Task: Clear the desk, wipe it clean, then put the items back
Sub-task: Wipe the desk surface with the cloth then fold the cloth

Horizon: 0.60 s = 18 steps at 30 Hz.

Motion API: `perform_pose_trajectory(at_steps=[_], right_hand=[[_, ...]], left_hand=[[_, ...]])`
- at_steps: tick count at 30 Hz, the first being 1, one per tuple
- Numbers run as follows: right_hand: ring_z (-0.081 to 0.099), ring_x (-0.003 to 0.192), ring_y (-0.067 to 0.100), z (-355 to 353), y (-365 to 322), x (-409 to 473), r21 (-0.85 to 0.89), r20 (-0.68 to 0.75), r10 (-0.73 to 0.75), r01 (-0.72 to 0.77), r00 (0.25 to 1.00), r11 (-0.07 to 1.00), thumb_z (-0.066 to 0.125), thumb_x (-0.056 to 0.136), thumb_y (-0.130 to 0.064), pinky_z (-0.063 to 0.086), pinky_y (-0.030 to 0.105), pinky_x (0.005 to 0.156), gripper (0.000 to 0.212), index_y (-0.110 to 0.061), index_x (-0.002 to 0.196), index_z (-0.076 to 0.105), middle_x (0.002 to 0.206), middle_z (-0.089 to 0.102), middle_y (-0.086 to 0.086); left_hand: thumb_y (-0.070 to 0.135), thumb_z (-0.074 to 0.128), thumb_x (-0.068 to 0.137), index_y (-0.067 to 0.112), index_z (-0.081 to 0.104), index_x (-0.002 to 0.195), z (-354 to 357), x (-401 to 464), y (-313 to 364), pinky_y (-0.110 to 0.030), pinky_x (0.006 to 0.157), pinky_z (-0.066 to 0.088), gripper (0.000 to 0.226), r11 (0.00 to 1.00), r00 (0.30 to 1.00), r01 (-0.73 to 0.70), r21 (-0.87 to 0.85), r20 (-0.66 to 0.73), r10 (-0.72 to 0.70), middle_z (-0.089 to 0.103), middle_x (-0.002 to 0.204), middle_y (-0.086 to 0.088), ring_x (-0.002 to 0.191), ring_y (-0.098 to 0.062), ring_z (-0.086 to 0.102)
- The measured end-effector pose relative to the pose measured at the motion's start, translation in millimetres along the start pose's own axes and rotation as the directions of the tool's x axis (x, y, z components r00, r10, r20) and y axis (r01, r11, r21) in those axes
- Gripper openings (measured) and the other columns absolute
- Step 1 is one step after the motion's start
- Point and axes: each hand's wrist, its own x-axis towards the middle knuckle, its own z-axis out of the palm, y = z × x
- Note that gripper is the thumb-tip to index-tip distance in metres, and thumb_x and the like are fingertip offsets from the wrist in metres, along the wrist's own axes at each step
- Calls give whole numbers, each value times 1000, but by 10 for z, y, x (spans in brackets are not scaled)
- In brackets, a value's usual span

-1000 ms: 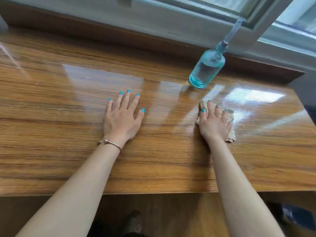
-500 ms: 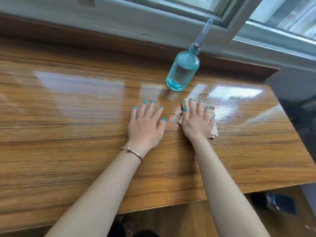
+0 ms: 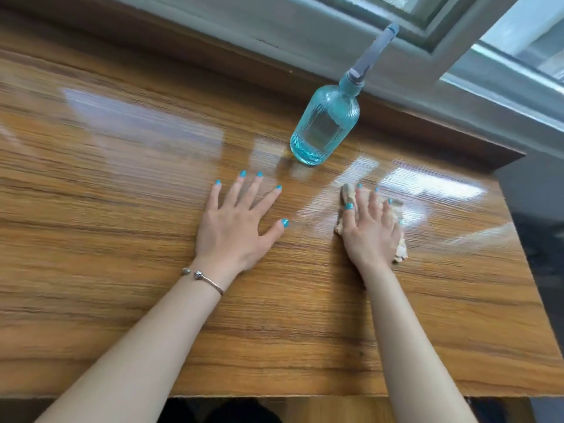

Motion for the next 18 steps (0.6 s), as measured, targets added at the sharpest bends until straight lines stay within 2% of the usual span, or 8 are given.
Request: perform_pose_trajectory(at_steps=[2, 4, 6, 8, 10, 13, 15, 18], right_hand=[[-6, 151, 17, 60, -145, -230, -28, 18, -304, 305, 952, 952, 20, 101, -53, -3, 45, 119, 52, -52, 150, 1, 163, -2, -15], [-6, 150, 13, 2, 4, -148, -27, 66, -519, 521, 852, 853, 20, 101, -53, -2, 42, 120, 50, -56, 147, 2, 162, 0, -17], [-6, 150, 10, -95, 407, 167, 2, 76, -521, 523, 850, 853, 19, 101, -54, 0, 40, 121, 48, -57, 147, 5, 162, 1, -19], [-3, 150, 13, -188, 885, 526, 15, 47, -360, 360, 932, 933, 19, 101, -53, 2, 43, 121, 49, -54, 149, 7, 163, 2, -16], [-1, 151, 17, -235, 1159, 747, 11, 42, -238, 237, 970, 971, 19, 101, -50, 3, 46, 121, 51, -50, 151, 8, 164, 2, -12], [-3, 151, 20, -216, 1068, 679, 16, 57, -220, 219, 974, 976, 20, 101, -49, 1, 49, 120, 53, -47, 152, 7, 164, 1, -10], [-4, 151, 19, -146, 910, 403, 16, 49, -305, 304, 951, 952, 22, 101, -50, -1, 48, 120, 53, -49, 151, 7, 164, 1, -11], [-7, 150, 15, -72, 951, 26, -18, 63, -571, 573, 818, 819, 18, 100, -54, -1, 44, 120, 52, -51, 150, 5, 162, -1, -16]], left_hand=[[72, 5, 89, 48, 5, 150, -7, 1, 5, -47, 119, 2, 66, 1000, 1000, 21, 19, 2, -21, 4, 162, 10, 150, -16, 1], [71, 13, 91, 49, 9, 149, -36, 9, 53, -46, 119, 1, 62, 995, 995, 93, 20, 32, -94, 6, 162, 12, 149, -15, 1], [70, 23, 90, 47, 18, 148, -100, 46, 228, -48, 119, 0, 62, 967, 968, 247, -62, 61, -243, 11, 162, 12, 149, -15, 2], [72, 25, 88, 40, 33, 146, -117, 147, 620, -47, 118, -2, 67, 910, 936, 352, -218, 70, -346, 18, 160, 7, 148, -18, 6], [72, 25, 85, 35, 42, 141, -75, 210, 1156, -45, 119, -1, 69, 923, 963, 267, -276, 45, -264, 24, 159, 4, 148, -19, 11], [55, 25, 97, 36, 28, 149, 223, 208, 1663, -44, 120, -1, 56, 976, 988, 146, -164, -18, -151, 14, 162, 4, 149, -19, 5], [49, 21, 98, 37, 21, 151, 381, 185, 1668, -45, 119, 2, 55, 983, 981, 173, -62, -83, -177, 14, 162, 3, 149, -21, 6], [49, 16, 94, 38, 19, 152, 420, 198, 1627, -47, 119, 7, 59, 985, 978, 172, -11, -121, -172, 15, 162, 3, 149, -21, 9]])
